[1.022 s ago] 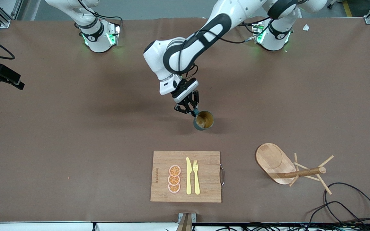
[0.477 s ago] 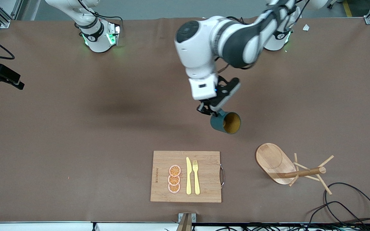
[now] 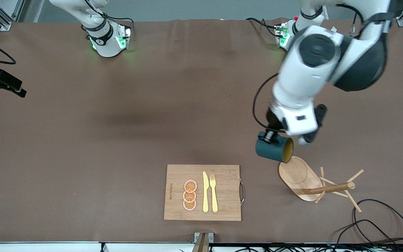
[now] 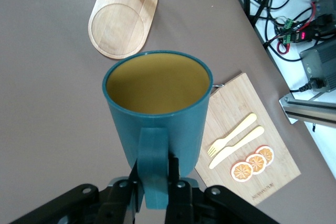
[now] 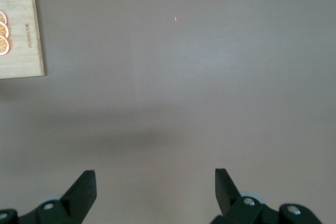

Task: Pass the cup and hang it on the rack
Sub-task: 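Lift the mug by its handle with the left gripper toward the rack, then hook the mug handle onto a rack peg with the left gripper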

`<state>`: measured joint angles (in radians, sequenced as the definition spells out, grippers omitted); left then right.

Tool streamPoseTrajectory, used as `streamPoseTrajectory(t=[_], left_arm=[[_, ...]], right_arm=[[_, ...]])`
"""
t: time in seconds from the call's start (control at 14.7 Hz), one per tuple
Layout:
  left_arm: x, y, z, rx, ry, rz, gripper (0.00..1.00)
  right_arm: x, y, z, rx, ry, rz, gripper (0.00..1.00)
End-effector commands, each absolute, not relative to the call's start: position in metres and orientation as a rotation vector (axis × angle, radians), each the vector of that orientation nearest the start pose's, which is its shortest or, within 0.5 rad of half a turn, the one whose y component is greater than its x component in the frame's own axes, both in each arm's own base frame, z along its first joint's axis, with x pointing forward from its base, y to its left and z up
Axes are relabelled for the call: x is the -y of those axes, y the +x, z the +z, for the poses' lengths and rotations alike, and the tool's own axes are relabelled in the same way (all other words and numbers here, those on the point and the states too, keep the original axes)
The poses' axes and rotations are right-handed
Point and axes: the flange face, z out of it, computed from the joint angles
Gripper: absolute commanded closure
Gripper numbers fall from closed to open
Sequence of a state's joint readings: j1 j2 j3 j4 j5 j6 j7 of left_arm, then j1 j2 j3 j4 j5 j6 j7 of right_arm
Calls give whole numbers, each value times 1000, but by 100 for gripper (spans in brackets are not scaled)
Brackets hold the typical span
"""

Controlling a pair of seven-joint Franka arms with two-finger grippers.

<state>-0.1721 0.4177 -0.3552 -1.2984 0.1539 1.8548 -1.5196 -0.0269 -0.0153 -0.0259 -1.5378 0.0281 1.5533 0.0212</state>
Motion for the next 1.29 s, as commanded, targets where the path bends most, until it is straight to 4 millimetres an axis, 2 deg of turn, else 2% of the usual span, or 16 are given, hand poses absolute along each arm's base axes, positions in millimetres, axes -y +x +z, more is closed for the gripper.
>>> streamPoseTrajectory(t=[0.0,0.34,0.61,0.75,0.89,1.02,1.23], left_arm=[[259,643,541,1655,-2931,-32,100],[183,680,533,1897,-3013,192,100],[140,697,515,2069,-3061,494,100],[118,704,507,2093,-3078,533,100],[100,707,502,2063,-3117,518,100],[97,708,496,2000,-3168,513,100],[90,713,482,2058,-3164,612,100]], right_arm=[[29,541,652,-91,-3111,-51,0],[29,541,652,-94,-3111,-51,0],[29,541,652,-94,-3111,-49,0],[29,541,652,-91,-3111,-47,0],[29,541,652,-91,-3111,-47,0],[29,541,652,-93,-3111,-47,0],[29,541,652,-91,-3111,-47,0]])
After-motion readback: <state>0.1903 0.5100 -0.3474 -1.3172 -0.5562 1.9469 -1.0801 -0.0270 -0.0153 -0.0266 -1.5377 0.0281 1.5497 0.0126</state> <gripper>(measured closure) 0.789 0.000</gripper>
